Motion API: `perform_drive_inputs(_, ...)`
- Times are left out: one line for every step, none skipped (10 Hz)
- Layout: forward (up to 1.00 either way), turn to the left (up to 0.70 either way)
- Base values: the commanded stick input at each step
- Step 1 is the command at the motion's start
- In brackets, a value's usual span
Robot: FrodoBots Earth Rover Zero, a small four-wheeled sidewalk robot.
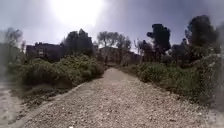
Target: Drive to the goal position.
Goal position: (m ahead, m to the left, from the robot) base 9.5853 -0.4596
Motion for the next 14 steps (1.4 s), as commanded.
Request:
perform_drive_inputs(0.7, 0.0)
perform_drive_inputs(0.7, 0.0)
perform_drive_inputs(0.7, 0.0)
perform_drive_inputs(0.7, 0.0)
perform_drive_inputs(0.7, 0.0)
perform_drive_inputs(0.7, 0.0)
perform_drive_inputs(0.7, 0.0)
perform_drive_inputs(0.7, 0.0)
perform_drive_inputs(0.7, 0.0)
perform_drive_inputs(0.7, 0.0)
perform_drive_inputs(0.7, 0.0)
perform_drive_inputs(0.7, 0.0)
perform_drive_inputs(0.7, 0.0)
perform_drive_inputs(0.7, 0.0)
